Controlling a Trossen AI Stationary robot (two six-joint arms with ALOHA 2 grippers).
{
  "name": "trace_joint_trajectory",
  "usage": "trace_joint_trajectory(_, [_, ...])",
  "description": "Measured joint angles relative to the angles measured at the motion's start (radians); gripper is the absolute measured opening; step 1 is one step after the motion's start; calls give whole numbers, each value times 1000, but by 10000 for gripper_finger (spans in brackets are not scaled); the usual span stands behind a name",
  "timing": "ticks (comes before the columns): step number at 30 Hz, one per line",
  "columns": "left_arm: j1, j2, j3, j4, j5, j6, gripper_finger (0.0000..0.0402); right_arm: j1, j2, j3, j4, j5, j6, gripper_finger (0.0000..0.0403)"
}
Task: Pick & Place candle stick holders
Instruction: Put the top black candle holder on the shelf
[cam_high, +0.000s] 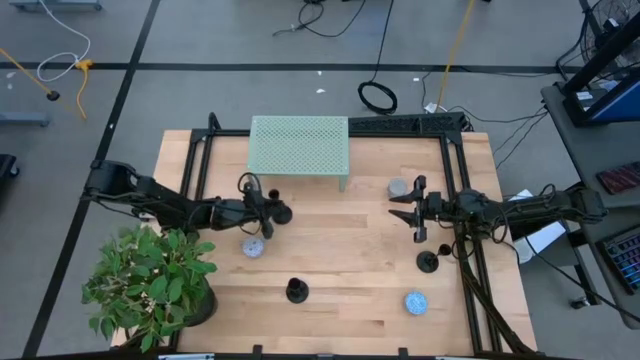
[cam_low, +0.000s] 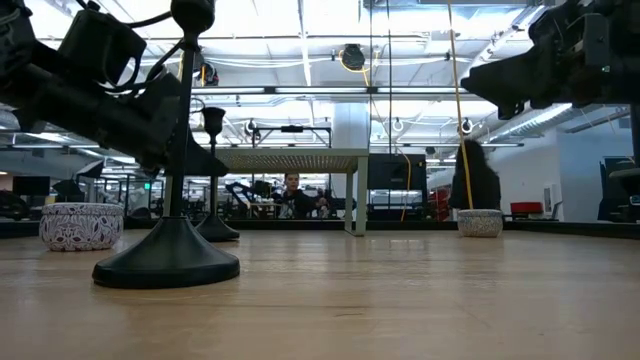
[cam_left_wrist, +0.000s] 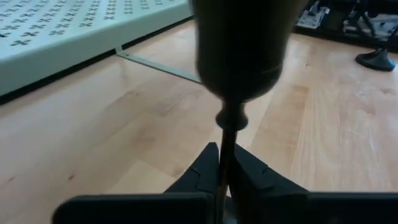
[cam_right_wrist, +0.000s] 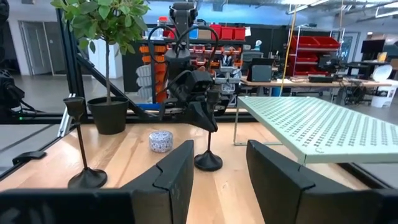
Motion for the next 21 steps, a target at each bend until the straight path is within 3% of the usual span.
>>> trace_joint_trajectory(4, [-13,0,0,21,28,-21,24,0,11,0,-8,0,22,144])
trace_joint_trajectory(11, [-59,-2,0,204,218,4,14,0,30,0,-14,1,20,144])
trace_joint_trajectory(15, [-70,-16,2,285,220,27,15,0,35,0,-15,3,20,144])
trace_joint_trajectory(21, [-70,-108,62,267,244,155,14,0,35,0,-5,4,19,144])
